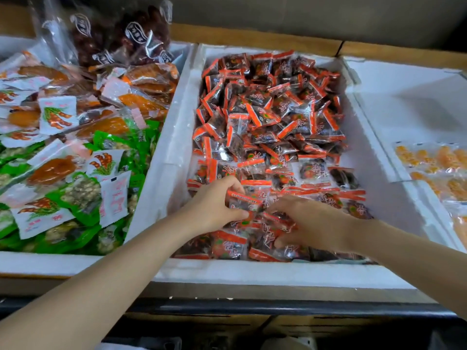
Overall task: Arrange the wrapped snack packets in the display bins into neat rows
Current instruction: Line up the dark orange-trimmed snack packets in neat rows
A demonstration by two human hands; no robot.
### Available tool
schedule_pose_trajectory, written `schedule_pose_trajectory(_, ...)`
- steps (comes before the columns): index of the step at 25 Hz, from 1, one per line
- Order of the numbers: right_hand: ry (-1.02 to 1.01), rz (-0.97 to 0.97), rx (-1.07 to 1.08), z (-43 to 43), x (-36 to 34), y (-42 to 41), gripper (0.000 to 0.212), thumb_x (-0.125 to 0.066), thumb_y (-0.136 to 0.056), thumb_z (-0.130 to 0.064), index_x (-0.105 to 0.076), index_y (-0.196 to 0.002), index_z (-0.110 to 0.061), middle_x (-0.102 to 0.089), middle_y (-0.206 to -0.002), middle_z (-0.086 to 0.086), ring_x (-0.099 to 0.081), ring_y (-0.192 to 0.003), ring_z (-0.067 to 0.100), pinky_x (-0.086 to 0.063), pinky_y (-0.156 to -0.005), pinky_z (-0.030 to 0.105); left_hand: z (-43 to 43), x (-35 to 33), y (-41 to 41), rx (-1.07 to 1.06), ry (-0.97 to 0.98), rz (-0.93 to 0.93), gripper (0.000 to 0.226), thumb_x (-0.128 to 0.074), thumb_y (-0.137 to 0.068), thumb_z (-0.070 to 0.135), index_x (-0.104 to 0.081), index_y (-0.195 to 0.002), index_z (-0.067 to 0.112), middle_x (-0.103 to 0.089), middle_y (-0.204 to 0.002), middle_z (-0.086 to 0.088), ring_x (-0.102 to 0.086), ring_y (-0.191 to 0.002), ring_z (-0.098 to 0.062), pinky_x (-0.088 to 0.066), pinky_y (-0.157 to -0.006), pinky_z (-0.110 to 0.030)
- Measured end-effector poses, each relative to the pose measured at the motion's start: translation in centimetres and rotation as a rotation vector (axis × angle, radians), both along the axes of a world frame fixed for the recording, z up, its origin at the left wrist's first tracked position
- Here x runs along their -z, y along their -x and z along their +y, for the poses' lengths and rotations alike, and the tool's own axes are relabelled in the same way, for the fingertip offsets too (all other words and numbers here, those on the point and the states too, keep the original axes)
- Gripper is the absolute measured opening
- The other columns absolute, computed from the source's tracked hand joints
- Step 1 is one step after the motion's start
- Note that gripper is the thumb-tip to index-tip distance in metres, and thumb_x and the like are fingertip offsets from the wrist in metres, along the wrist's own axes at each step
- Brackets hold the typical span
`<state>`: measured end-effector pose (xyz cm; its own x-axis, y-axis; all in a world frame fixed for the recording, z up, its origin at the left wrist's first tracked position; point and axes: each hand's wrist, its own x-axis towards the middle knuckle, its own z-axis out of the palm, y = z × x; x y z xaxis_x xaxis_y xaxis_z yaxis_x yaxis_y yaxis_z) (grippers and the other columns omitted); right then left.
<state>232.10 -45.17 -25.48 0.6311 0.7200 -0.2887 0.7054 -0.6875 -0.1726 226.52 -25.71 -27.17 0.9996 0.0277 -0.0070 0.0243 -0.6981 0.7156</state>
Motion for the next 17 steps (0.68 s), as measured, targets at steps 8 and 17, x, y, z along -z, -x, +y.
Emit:
schedule_pose_trajectory(8, -0.146, 0.122, -0.022, 1.4, 0.6, -0.5, 0.009, -0.057, -0.092, -0.021, -0.065, -0.096, -0.022, -0.060, -0.092, -0.015, -0.055, -0.084, 0.005, -0.043, -0.080, 0.024, 0.2, -0.4, 0.8, 0.208, -0.350, 0.196, 0.037, -0.075, -0.079, 0.029, -0.052, -0.107, 0.029, -0.045, -0.100, 0.014, -0.047, -0.098, -0.008, -0.034, -0.072, -0.022)
schedule_pose_trajectory(17, -0.607, -0.182, 0.370, 1.2, -0.8, -7.9, 0.045, -0.059, -0.092, -0.027, -0.044, -0.132, -0.015, -0.050, -0.126, -0.001, -0.050, -0.115, 0.013, -0.040, -0.096, 0.021, 0.3, -3.2, -6.4, -0.134, -0.285, -0.242, 0.057, -0.058, -0.092, 0.038, -0.036, -0.141, 0.019, -0.038, -0.143, -0.002, -0.034, -0.134, -0.019, -0.028, -0.107, -0.032)
